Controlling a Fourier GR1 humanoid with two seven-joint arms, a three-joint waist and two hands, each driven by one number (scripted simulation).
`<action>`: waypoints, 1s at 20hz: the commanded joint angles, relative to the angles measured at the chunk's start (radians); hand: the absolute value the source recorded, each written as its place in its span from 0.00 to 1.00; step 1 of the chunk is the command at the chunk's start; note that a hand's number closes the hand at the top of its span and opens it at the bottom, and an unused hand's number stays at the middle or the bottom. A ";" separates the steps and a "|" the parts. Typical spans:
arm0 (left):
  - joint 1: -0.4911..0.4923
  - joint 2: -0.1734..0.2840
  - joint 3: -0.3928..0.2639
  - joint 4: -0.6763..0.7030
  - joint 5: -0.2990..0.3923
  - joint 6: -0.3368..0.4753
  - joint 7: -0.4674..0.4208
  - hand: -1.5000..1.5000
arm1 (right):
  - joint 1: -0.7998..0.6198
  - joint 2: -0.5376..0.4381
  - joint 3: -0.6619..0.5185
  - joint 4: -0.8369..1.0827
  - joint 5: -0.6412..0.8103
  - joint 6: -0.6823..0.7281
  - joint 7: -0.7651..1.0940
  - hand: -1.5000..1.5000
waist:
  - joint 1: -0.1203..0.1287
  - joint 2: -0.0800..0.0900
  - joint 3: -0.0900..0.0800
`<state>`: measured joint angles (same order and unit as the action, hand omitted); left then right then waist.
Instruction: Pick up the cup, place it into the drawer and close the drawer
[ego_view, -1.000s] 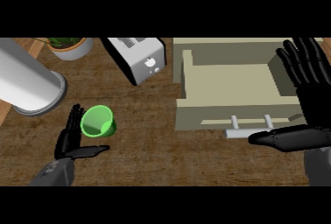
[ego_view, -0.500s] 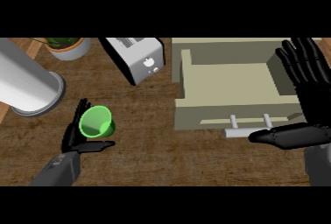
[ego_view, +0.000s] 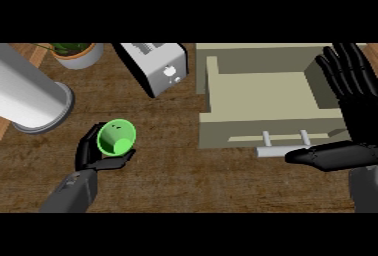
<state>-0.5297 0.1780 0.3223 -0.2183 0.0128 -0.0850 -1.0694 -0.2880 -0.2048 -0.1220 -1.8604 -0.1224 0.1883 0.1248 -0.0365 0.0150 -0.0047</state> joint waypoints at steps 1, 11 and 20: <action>0.041 -0.031 0.012 -0.019 -0.010 0.141 -0.178 1.00 | 0.001 -0.003 -0.010 -0.008 -0.011 0.001 0.004 0.00 | 0.007 -0.003 0.001; -0.026 -0.058 0.058 -0.096 0.062 -0.064 -0.172 1.00 | 0.007 -0.025 -0.044 -0.013 -0.043 0.013 0.027 0.00 | 0.015 -0.011 0.002; -0.199 -0.087 -0.044 -0.291 0.041 -0.061 0.084 1.00 | 0.046 0.025 0.005 -0.034 0.037 -0.037 0.004 0.00 | 0.039 -0.021 0.005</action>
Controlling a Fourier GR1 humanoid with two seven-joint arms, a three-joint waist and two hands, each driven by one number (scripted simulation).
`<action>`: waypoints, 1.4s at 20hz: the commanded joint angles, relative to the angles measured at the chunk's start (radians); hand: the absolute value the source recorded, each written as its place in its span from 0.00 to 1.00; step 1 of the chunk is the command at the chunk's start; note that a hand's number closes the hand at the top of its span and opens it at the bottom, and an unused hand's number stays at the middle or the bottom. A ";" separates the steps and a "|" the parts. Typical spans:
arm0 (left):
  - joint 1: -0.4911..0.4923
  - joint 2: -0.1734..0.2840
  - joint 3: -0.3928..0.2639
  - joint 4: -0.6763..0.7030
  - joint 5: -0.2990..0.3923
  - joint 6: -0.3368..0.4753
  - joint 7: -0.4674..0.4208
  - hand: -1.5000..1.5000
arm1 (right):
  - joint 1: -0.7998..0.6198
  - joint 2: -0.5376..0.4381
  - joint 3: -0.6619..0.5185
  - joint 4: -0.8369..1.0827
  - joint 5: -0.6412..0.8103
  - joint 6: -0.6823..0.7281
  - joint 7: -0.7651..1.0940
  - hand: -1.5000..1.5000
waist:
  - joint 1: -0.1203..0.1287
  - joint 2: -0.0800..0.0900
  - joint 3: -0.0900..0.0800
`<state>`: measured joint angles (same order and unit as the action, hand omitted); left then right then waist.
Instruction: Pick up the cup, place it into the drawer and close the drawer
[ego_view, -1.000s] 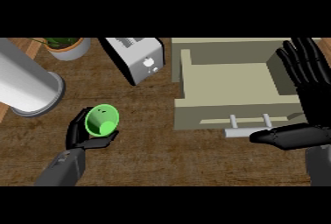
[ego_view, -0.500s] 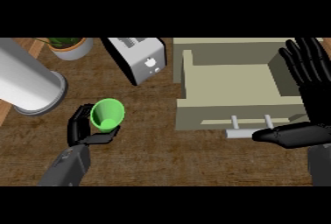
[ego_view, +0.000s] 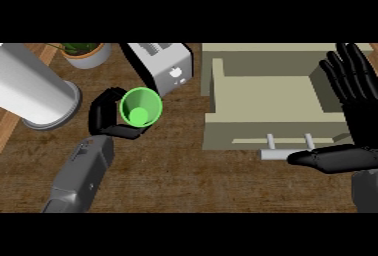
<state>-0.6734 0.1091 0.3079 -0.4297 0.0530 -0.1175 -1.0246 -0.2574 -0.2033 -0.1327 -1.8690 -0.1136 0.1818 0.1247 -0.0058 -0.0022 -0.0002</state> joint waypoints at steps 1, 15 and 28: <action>-0.036 -0.019 -0.052 -0.137 0.001 -0.057 0.077 1.00 | -0.044 0.009 -0.005 0.075 0.033 -0.023 -0.035 0.00 | 0.026 -0.005 0.002; -0.417 -0.109 -0.234 -0.340 0.070 0.253 0.619 1.00 | -0.028 -0.015 -0.029 0.025 0.002 -0.006 -0.005 0.00 | -0.009 0.002 0.001; -0.680 -0.109 -0.452 0.042 0.196 0.478 0.760 1.00 | -0.079 -0.015 -0.024 0.114 -0.002 0.023 -0.067 0.00 | -0.068 0.021 0.002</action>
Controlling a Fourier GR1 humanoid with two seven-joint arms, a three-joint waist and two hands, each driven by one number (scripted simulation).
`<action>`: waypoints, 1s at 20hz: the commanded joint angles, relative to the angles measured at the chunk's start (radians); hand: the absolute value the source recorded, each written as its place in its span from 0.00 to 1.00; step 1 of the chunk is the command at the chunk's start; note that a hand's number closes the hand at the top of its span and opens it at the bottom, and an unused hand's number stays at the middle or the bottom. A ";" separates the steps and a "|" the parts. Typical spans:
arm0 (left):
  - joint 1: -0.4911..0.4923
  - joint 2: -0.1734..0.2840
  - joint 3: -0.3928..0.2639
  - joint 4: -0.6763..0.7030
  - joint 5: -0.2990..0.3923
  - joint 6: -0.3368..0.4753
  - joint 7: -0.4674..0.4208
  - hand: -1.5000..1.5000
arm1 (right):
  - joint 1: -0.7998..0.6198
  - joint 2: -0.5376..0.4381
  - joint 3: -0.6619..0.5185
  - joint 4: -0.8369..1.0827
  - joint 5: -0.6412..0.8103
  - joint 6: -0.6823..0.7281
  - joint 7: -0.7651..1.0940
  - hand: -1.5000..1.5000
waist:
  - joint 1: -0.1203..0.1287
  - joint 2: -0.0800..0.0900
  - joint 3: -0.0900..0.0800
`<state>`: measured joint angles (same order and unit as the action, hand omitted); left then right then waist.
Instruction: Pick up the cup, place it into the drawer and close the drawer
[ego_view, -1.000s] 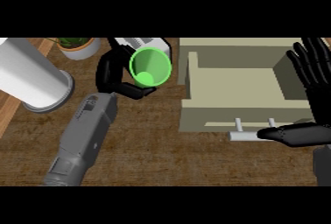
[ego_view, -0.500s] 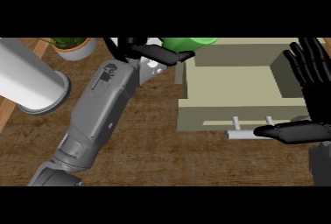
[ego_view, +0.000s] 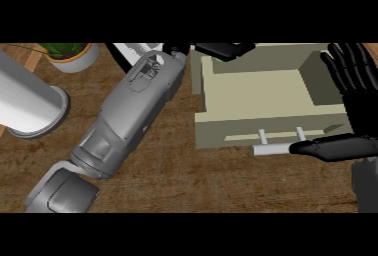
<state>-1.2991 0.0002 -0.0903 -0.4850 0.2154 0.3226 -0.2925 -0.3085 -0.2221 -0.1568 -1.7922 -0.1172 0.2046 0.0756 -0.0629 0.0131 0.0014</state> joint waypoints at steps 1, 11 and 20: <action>-0.058 0.000 -0.074 0.112 0.053 0.056 0.042 1.00 | 0.030 0.009 0.009 -0.005 0.001 0.017 -0.045 0.00 | -0.032 0.006 0.001; -0.002 0.000 -0.246 0.202 0.082 -0.056 0.066 1.00 | -0.061 0.004 0.012 0.039 -0.026 0.032 -0.036 0.00 | -0.116 0.031 0.002; 0.036 0.000 -0.205 0.132 0.240 -0.060 -0.017 0.00 | -0.090 0.030 0.112 0.019 -0.144 0.160 0.006 0.00 | -0.147 0.041 -0.001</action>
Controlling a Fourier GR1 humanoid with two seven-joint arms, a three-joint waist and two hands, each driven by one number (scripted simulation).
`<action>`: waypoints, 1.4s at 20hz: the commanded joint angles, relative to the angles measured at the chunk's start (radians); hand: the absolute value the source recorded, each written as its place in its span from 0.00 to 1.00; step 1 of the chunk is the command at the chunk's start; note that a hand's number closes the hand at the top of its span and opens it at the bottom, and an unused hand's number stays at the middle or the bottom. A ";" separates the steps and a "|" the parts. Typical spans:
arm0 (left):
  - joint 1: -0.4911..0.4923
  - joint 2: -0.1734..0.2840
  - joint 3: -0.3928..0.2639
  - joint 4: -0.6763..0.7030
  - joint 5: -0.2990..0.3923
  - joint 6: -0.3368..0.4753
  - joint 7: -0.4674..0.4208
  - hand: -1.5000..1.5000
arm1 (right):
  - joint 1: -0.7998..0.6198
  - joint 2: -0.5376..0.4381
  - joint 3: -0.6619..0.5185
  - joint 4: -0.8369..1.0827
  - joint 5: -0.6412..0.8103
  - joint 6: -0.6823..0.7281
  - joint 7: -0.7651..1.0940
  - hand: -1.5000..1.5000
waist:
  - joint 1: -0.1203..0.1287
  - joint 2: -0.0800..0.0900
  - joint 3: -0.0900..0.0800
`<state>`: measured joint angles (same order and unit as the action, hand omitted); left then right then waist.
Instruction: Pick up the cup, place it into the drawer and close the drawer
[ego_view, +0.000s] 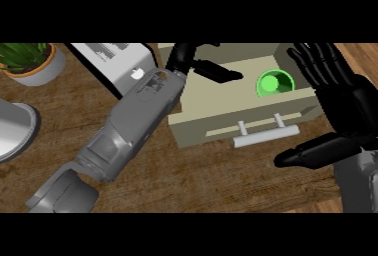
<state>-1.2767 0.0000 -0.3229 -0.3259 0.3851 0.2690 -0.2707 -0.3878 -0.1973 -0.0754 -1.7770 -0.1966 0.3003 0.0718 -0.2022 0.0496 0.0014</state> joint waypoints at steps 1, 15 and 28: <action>0.001 0.000 0.025 -0.046 0.087 -0.006 -0.047 0.00 | -0.004 0.017 0.063 -0.006 -0.086 0.093 0.016 1.00 | -0.022 0.002 -0.001; 0.015 0.000 0.062 -0.056 0.249 0.030 -0.240 0.00 | 0.046 -0.199 0.252 0.010 0.097 0.335 0.152 0.00 | 0.112 -0.028 -0.001; 0.142 0.016 0.101 -0.132 0.268 -0.062 -0.309 0.00 | 0.040 -0.124 0.453 0.467 0.655 0.087 -0.145 0.00 | 0.242 -0.040 0.000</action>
<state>-1.1855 0.0088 -0.2246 -0.4240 0.6548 0.2368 -0.5531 -0.3153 -0.3427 0.3270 -1.5005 0.3471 0.4407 0.0233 0.0056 0.0109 0.0010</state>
